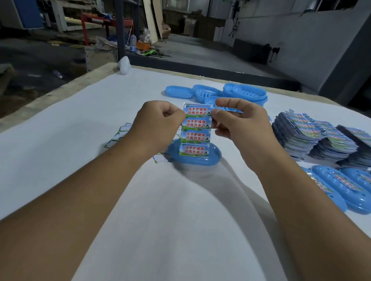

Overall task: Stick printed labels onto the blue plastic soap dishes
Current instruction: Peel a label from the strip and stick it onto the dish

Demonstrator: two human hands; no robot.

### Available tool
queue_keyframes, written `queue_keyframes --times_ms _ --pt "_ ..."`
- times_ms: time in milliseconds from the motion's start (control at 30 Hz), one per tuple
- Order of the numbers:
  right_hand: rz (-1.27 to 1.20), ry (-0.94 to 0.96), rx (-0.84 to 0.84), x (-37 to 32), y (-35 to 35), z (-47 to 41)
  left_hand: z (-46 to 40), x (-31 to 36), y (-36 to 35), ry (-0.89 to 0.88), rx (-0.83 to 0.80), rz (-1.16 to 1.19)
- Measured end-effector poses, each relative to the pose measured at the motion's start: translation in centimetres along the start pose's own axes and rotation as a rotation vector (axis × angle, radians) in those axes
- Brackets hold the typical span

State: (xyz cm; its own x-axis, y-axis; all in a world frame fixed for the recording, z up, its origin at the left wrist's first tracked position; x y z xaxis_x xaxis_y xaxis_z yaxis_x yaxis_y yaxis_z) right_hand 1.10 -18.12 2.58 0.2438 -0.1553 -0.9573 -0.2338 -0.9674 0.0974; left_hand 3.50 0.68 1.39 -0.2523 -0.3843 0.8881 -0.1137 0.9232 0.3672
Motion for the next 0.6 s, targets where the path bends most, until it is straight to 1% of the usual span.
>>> queue_keyframes --times_ms 100,300,433,533,600 --pt "-0.033 -0.001 -0.054 -0.1 -0.3 0.2 0.0 0.0 0.1 0.006 0.004 0.010" --pt "-0.195 -0.024 -0.154 -0.1 -0.9 0.4 0.0 0.0 0.3 0.010 0.044 0.040" --pt "-0.131 0.002 -0.159 -0.1 -0.9 0.4 -0.1 -0.1 0.2 0.007 0.058 0.031" --pt "-0.092 0.014 -0.167 0.1 -1.0 0.4 0.1 0.4 0.5 -0.084 0.106 -0.007" --pt "-0.083 0.020 -0.170 0.1 -1.1 0.4 0.3 0.6 0.4 -0.118 0.102 -0.006"
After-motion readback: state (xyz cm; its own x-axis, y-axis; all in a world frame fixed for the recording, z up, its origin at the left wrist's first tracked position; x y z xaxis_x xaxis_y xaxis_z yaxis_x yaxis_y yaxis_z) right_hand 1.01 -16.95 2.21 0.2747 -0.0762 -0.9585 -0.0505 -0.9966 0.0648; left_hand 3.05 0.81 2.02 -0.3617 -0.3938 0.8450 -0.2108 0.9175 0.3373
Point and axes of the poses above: each hand's wrist, its own z-axis away from the middle knuckle, its own y-axis out of the back of the hand, x = y × z, the point moved 5 cm from there along -z, towards the middle knuckle, and after that the axes turned 2 degrees about y, right-handed, at the moved point
